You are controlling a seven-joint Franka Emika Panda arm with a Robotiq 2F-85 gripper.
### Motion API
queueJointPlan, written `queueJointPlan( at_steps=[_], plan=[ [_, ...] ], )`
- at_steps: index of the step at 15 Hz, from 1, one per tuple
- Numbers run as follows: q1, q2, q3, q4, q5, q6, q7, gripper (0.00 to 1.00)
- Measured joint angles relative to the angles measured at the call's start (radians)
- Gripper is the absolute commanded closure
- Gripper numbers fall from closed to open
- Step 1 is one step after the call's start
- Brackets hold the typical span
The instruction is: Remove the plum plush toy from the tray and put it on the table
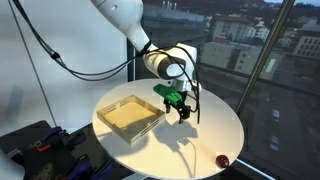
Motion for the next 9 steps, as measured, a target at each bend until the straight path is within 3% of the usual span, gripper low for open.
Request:
queueJointPlan(
  at_steps=[9],
  plan=[
    [0.037, -0.109, 0.001, -0.080, 0.000, -0.037, -0.032, 0.00]
  ],
)
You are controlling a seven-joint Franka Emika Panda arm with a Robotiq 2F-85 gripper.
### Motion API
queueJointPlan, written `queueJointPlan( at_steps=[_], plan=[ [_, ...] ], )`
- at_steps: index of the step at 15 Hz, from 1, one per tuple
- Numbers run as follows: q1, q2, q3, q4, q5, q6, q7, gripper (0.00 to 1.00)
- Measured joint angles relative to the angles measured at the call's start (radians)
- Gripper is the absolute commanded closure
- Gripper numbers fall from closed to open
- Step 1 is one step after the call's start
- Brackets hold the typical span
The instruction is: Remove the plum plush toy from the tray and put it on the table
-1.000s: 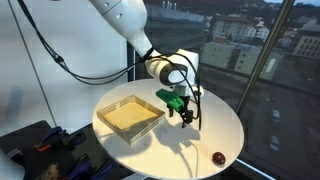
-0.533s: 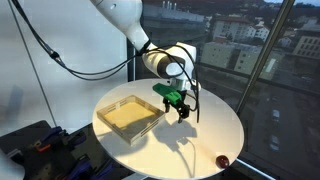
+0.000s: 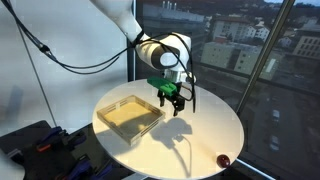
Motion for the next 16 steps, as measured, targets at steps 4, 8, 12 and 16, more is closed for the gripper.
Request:
queueJointPlan(
  at_steps=[4, 8, 12, 16],
  plan=[
    [0.007, -0.054, 0.000, -0.041, 0.000, -0.008, -0.020, 0.00],
    [0.016, -0.112, 0.000, -0.076, 0.000, -0.034, -0.034, 0.00],
    [0.033, -0.164, 0.000, -0.110, 0.000, -0.039, -0.037, 0.00],
    [0.058, -0.199, 0.000, -0.139, 0.000, -0.039, -0.030, 0.00]
  ],
)
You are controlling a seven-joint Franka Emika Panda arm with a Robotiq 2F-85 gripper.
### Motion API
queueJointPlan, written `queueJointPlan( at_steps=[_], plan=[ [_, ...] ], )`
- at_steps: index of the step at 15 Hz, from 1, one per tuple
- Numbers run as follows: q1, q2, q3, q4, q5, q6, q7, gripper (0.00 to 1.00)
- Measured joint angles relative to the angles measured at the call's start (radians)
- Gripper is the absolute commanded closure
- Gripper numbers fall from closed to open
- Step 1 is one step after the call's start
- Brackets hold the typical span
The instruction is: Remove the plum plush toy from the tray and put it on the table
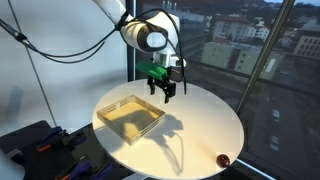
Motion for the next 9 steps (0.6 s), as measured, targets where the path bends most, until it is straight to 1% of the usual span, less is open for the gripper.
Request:
queueJointPlan(
  at_steps=[9],
  plan=[
    [0.067, -0.076, 0.002, -0.054, 0.000, 0.000, 0.031, 0.00]
  ],
)
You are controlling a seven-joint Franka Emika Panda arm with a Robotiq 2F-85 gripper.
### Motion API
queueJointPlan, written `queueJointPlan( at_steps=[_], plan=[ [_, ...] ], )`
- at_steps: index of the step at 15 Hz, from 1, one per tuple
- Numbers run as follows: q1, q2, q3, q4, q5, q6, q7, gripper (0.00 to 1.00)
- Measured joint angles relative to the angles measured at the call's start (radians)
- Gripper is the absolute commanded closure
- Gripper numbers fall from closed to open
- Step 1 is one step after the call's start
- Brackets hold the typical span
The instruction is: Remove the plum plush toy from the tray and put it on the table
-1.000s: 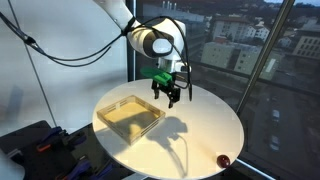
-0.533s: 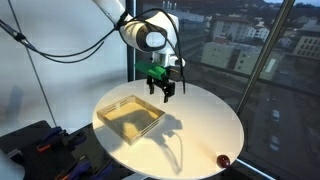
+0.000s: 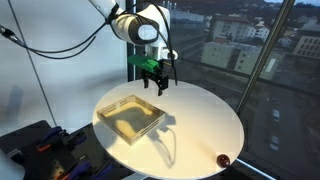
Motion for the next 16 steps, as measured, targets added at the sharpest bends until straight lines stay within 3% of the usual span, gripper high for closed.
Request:
queueJointPlan(
  at_steps=[16],
  plan=[
    [0.095, -0.042, 0.058, -0.019, 0.000, 0.000, 0.081, 0.00]
  ],
)
